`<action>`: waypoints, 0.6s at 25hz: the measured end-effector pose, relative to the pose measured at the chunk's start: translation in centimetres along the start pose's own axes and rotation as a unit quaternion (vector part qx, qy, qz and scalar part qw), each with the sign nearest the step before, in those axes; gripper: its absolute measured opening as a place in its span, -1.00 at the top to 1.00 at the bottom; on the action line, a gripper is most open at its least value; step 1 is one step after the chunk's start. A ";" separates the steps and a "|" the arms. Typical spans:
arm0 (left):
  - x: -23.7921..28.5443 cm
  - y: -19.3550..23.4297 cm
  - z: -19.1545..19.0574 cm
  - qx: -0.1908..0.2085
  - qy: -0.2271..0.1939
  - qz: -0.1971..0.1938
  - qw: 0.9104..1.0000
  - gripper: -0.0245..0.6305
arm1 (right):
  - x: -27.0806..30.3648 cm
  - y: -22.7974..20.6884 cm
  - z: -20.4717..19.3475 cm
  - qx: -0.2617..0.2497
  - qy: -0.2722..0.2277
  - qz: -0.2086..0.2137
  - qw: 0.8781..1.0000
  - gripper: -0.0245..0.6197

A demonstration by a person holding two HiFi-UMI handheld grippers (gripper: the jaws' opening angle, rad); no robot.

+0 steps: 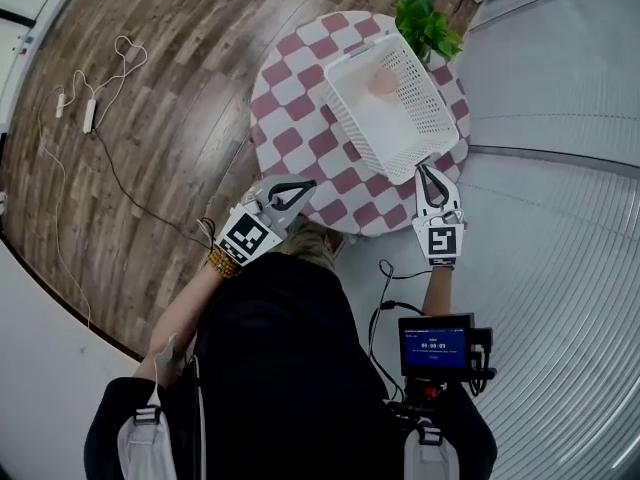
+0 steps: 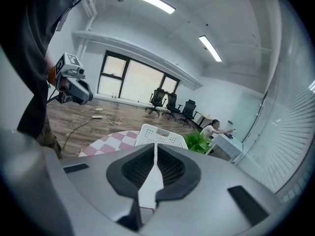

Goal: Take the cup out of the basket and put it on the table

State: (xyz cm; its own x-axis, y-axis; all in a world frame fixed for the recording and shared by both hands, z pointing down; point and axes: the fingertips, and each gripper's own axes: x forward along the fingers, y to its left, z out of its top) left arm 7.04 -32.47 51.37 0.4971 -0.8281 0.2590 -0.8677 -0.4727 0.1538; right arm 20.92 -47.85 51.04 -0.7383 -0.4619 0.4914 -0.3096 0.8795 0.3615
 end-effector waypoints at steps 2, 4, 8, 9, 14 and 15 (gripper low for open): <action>-0.2 0.8 -0.1 -0.006 0.002 0.013 1.000 0.91 | 1.5 -0.4 0.0 -0.011 0.008 0.023 1.000 0.89; -0.7 1.6 -0.3 -0.013 0.003 0.026 1.000 0.91 | 2.7 -0.6 -0.1 -0.020 0.015 0.041 0.999 0.89; -1.6 3.1 -0.5 -0.028 -0.001 0.060 0.998 0.91 | 4.9 -0.7 -0.6 -0.087 0.043 0.084 0.992 0.88; -1.7 3.4 -0.5 -0.031 -0.003 0.067 0.997 0.91 | 5.4 -0.8 -0.6 -0.114 0.050 0.096 0.987 0.88; -2.9 4.7 -0.4 -0.034 -0.007 0.095 0.995 0.91 | 8.2 -1.5 -1.8 -0.210 0.089 0.156 0.961 0.73; -3.1 4.9 -0.5 -0.036 -0.006 0.101 0.994 0.91 | 8.9 -1.8 -2.2 -0.226 0.098 0.168 0.954 0.64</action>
State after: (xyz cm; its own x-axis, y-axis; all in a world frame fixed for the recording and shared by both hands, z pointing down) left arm 1.23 -32.04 51.84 0.3128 -0.9077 0.2797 -0.9467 -0.2743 0.1686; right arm 16.25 -53.76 56.47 -0.6104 -0.2135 0.7628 0.2487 0.8626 0.4405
